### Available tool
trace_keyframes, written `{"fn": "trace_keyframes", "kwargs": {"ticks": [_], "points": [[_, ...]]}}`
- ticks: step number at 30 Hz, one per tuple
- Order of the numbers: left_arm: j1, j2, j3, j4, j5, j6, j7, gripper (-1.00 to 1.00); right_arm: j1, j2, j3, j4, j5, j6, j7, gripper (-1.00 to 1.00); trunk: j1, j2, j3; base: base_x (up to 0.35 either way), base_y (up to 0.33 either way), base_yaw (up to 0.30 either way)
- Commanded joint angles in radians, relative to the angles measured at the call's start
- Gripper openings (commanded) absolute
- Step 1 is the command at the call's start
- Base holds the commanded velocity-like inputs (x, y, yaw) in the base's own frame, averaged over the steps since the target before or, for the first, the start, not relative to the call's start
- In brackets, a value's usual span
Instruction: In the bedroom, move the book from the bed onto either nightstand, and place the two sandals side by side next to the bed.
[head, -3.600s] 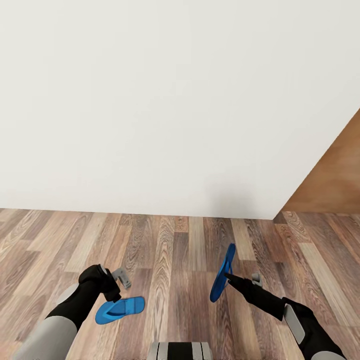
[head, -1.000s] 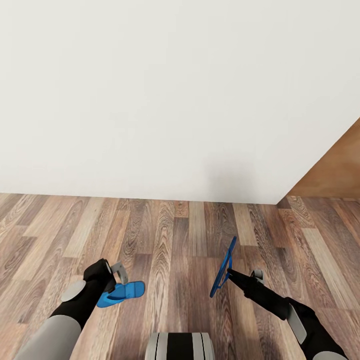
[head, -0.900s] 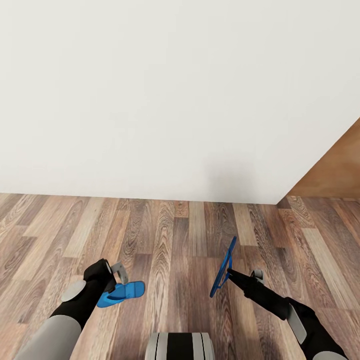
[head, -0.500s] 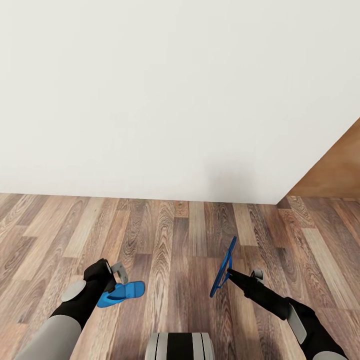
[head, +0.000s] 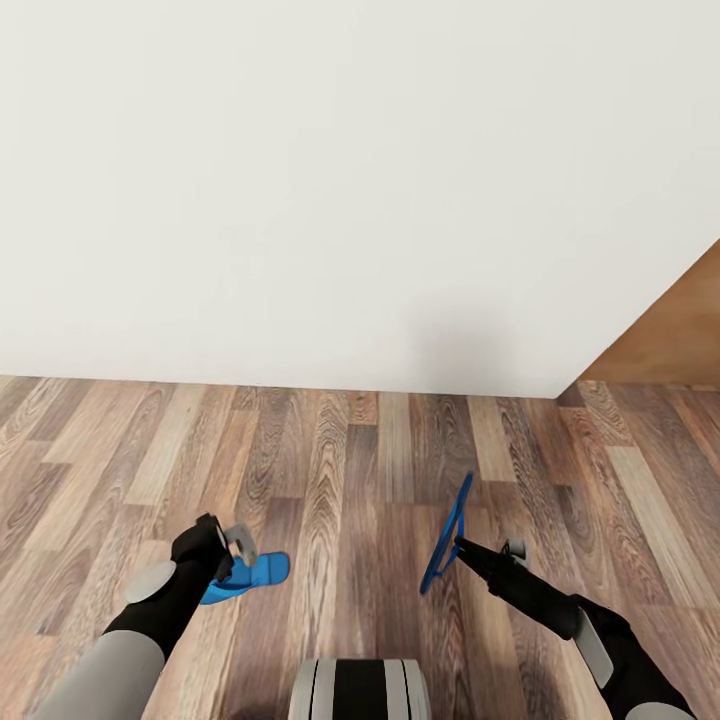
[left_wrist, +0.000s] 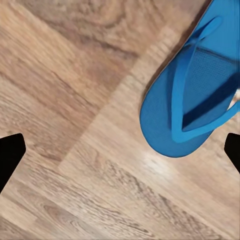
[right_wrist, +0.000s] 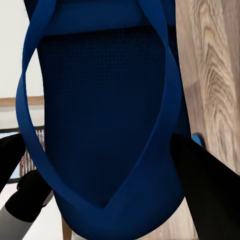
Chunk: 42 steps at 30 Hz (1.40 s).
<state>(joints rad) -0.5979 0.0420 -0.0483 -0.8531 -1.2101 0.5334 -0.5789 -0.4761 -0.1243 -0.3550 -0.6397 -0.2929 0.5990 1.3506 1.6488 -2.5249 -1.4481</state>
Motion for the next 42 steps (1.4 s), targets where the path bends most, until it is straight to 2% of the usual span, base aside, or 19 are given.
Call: {"fn": "trace_keyframes", "kwargs": {"ticks": [1, 8, 21, 42], "points": [[0.0, 0.001, -0.006, -0.001, -0.008, 0.003, -0.007, 1.0, 0.0, 0.0, -0.001, 0.0, -0.003, 0.01, 0.002, -1.0, 0.0, -0.001, -0.005, 0.0, 0.0, 0.0], [0.0, 0.001, -0.014, -0.001, -0.008, 0.003, -0.006, 1.0, 0.0, 0.0, -0.001, 0.0, -0.003, 0.01, 0.002, -1.0, 0.003, -0.002, -0.032, 0.0, 0.0, 0.0], [0.0, 0.001, -0.015, -0.001, -0.008, 0.003, 0.004, 1.0, 0.0, 0.0, -0.001, 0.0, -0.003, 0.01, 0.002, -1.0, 0.004, -0.003, -0.039, 0.0, 0.0, 0.0], [0.0, -0.005, -0.014, -0.002, -0.009, 0.005, 0.008, 1.0, 0.0, 0.0, -0.001, 0.001, -0.003, 0.01, 0.002, -1.0, 0.014, -0.008, -0.121, 0.0, 0.0, 0.0]]}}
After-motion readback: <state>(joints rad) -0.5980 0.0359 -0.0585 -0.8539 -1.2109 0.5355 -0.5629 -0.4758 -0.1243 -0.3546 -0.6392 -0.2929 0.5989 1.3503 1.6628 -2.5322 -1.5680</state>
